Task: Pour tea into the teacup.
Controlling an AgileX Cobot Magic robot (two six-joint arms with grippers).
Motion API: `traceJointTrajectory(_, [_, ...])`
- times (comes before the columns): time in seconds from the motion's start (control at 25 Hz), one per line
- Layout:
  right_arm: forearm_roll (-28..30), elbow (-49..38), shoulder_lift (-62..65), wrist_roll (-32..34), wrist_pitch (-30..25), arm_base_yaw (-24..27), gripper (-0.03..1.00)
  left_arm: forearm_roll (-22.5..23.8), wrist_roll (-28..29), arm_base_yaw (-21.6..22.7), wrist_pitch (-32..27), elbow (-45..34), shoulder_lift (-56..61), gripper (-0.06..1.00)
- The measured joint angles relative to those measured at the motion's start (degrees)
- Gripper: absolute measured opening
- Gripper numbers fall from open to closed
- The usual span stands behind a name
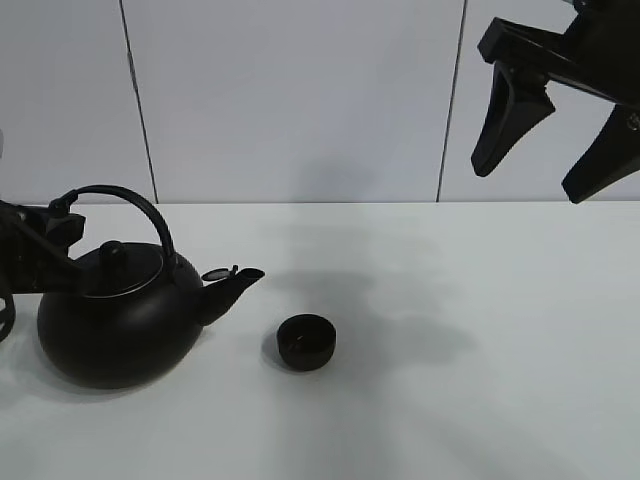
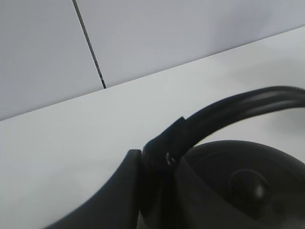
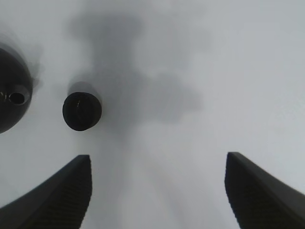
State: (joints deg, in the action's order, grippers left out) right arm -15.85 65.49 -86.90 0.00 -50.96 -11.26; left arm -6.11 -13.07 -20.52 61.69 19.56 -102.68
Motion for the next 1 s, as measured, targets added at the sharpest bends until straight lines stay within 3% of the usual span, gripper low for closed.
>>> traceJointTrajectory(0.48, [0.0, 0.0, 0.0, 0.0, 0.04, 0.0, 0.54, -0.26, 2.84, 0.07, -0.05, -0.05, 0.34, 0.11])
traceJointTrajectory(1.0, [-0.27, 0.0, 0.0, 0.0, 0.59, 0.0, 0.54, -0.64, 0.88, 0.0, -14.05, 4.57, 13.48, 0.11])
